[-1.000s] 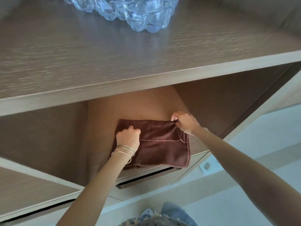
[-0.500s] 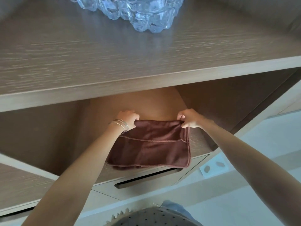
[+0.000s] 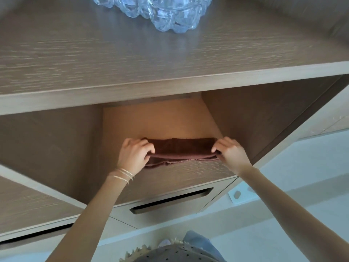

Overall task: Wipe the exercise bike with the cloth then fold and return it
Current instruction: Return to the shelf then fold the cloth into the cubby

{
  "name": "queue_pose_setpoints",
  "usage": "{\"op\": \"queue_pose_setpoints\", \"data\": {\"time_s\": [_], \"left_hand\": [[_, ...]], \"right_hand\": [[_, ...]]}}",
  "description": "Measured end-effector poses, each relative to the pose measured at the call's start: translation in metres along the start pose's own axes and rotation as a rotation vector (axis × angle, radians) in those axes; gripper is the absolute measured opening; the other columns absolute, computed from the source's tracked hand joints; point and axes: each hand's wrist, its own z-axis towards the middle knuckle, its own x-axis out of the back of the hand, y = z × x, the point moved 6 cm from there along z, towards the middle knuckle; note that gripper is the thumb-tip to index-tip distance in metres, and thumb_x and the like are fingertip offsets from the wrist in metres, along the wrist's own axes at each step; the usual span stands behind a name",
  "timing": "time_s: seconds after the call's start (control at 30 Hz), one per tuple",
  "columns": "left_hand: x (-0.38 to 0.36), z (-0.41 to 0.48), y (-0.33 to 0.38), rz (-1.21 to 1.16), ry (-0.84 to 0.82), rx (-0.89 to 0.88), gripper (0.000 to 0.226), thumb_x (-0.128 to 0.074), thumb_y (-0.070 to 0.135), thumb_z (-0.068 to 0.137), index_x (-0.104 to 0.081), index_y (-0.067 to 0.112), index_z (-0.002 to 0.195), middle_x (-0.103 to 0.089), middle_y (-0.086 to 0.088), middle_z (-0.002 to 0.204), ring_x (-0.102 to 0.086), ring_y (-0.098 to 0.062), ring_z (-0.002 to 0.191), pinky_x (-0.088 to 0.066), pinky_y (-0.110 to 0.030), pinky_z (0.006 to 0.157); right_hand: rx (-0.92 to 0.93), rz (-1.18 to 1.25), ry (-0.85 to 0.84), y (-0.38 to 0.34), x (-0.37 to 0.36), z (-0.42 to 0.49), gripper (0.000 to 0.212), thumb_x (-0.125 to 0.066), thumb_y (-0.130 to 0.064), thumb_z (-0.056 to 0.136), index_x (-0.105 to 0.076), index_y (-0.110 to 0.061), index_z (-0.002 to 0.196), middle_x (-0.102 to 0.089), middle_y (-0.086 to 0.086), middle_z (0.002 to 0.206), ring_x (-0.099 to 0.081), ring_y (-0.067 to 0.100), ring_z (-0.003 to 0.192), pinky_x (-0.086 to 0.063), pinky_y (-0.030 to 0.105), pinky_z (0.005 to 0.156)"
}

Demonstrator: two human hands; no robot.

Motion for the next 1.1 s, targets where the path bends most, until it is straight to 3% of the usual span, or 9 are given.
{"op": "queue_pose_setpoints", "data": {"time_s": [0.1,0.23,0.33,0.4,0.47,0.6,0.73,0.83,1.1], "left_hand": [[-0.015,-0.025,0.009,0.009,-0.083,0.005,0.028,-0.081,0.005,0.058,-0.069,0.024,0.074,-0.069,0.006,0.075,-0.066,-0.022,0.071,-0.047,-0.038,0.077],[-0.019,-0.028,0.006,-0.026,-0.150,0.052,0.021,-0.072,0.010,0.072,-0.071,0.026,0.086,-0.070,0.008,0.089,-0.066,-0.021,0.084,-0.041,-0.035,0.086],[-0.023,-0.023,0.000,-0.095,-0.263,0.078,0.016,-0.065,0.026,0.082,-0.070,0.032,0.096,-0.068,0.014,0.100,-0.064,-0.012,0.091,-0.039,-0.030,0.085],[-0.017,-0.015,-0.006,-0.132,-0.183,0.106,0.016,-0.060,0.023,0.086,-0.071,0.030,0.096,-0.069,0.012,0.098,-0.065,-0.014,0.090,-0.040,-0.031,0.081],[-0.012,-0.003,-0.014,-0.105,-0.090,0.150,0.024,-0.054,0.013,0.089,-0.068,0.024,0.106,-0.067,0.005,0.106,-0.061,-0.021,0.098,-0.041,-0.035,0.082],[-0.024,0.026,-0.032,-0.089,-0.171,0.227,0.030,-0.052,0.013,0.091,-0.060,0.022,0.119,-0.062,0.000,0.122,-0.053,-0.025,0.114,-0.042,-0.038,0.091],[-0.032,0.040,-0.049,-0.146,-0.287,0.333,0.016,-0.061,0.023,0.088,-0.069,0.022,0.102,-0.071,-0.001,0.107,-0.062,-0.025,0.103,-0.044,-0.033,0.083],[-0.030,0.042,-0.054,-0.181,-0.299,0.382,0.011,-0.062,0.015,0.084,-0.072,0.020,0.086,-0.073,-0.002,0.095,-0.064,-0.027,0.093,-0.046,-0.033,0.077],[-0.022,0.004,-0.080,-0.062,-0.181,0.712,0.023,-0.053,0.016,0.080,-0.068,0.031,0.088,-0.070,-0.001,0.102,-0.061,-0.028,0.102,-0.037,-0.038,0.093]], "right_hand": [[-0.039,0.031,-0.092,0.005,-0.016,-0.014,0.026,-0.069,0.012,0.064,-0.069,-0.009,0.079,-0.068,0.006,0.085,-0.065,0.030,0.078,-0.055,0.039,0.066],[-0.070,-0.005,-0.066,0.006,-0.011,-0.012,0.031,-0.070,0.014,0.060,-0.071,-0.013,0.076,-0.070,0.001,0.082,-0.067,0.027,0.071,-0.056,0.035,0.064],[-0.213,-0.016,-0.214,0.011,-0.017,-0.012,0.035,-0.054,0.006,0.077,-0.072,-0.020,0.093,-0.068,-0.006,0.105,-0.062,0.030,0.092,-0.050,0.033,0.078],[-0.247,-0.022,-0.314,0.011,-0.021,-0.007,0.042,-0.047,0.001,0.078,-0.071,-0.028,0.097,-0.065,-0.012,0.112,-0.059,0.027,0.102,-0.046,0.031,0.085],[-0.229,0.027,-0.287,0.001,-0.017,0.006,0.040,-0.047,-0.004,0.078,-0.070,-0.030,0.097,-0.064,-0.013,0.114,-0.059,0.024,0.103,-0.046,0.031,0.086],[-0.217,0.109,-0.238,-0.013,-0.021,0.035,0.037,-0.044,-0.005,0.087,-0.065,-0.024,0.111,-0.061,-0.008,0.123,-0.061,0.027,0.104,-0.050,0.037,0.082],[-0.301,0.040,-0.389,0.003,-0.040,0.049,0.036,-0.041,-0.009,0.094,-0.063,-0.028,0.116,-0.058,-0.007,0.128,-0.057,0.026,0.112,-0.048,0.037,0.091],[-0.307,0.017,-0.395,0.011,-0.044,0.051,0.034,-0.047,-0.008,0.092,-0.064,-0.030,0.112,-0.059,-0.007,0.125,-0.057,0.024,0.112,-0.047,0.035,0.093],[-0.356,-0.016,-0.339,0.032,-0.041,0.054,0.037,-0.047,-0.006,0.091,-0.071,-0.033,0.097,-0.065,-0.006,0.116,-0.061,0.027,0.103,-0.049,0.035,0.082]]}}
